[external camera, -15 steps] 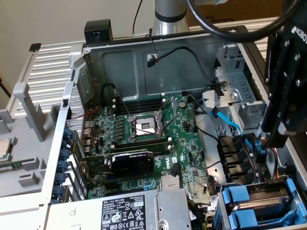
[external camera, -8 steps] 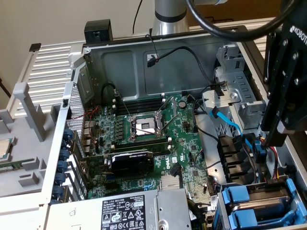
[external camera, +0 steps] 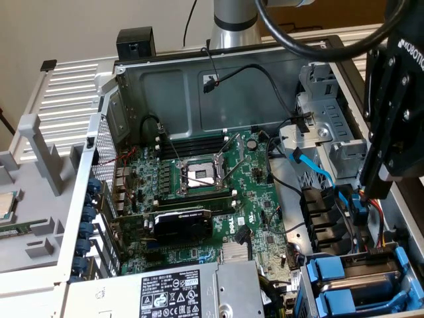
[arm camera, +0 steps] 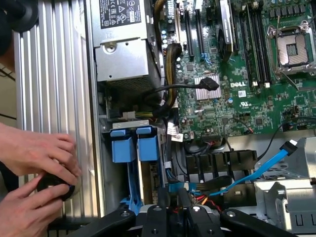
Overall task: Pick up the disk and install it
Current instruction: 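Insert the first disk wire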
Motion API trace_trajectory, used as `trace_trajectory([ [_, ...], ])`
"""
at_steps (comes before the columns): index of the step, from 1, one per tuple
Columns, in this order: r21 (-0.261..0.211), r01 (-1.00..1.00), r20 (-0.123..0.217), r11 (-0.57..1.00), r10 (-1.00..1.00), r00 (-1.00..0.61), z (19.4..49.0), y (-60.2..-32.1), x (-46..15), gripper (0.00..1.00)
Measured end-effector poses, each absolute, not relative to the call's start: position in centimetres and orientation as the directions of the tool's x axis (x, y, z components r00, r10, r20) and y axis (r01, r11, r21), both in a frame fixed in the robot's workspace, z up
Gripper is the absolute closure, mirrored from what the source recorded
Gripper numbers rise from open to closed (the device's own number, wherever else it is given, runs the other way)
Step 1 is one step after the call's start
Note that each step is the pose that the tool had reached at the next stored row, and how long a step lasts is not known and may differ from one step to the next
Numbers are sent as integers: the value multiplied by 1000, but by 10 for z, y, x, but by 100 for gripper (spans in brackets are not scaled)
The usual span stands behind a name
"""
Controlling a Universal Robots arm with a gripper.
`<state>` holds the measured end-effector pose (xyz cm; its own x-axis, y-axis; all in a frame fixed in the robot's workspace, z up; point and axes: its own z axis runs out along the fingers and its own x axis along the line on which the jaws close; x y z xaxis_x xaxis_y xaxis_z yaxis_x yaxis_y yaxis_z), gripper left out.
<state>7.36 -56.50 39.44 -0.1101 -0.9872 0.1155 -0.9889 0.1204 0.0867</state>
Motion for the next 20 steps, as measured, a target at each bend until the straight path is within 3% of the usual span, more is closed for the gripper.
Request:
trace_trajectory([
  [6, 86, -989, 119, 118, -987, -107, 394, -564, 72, 76],
  [13, 86, -989, 123, 117, -987, -106, 392, -564, 72, 47],
  [20, 86, -989, 123, 117, -987, -106, 379, -564, 74, 47],
])
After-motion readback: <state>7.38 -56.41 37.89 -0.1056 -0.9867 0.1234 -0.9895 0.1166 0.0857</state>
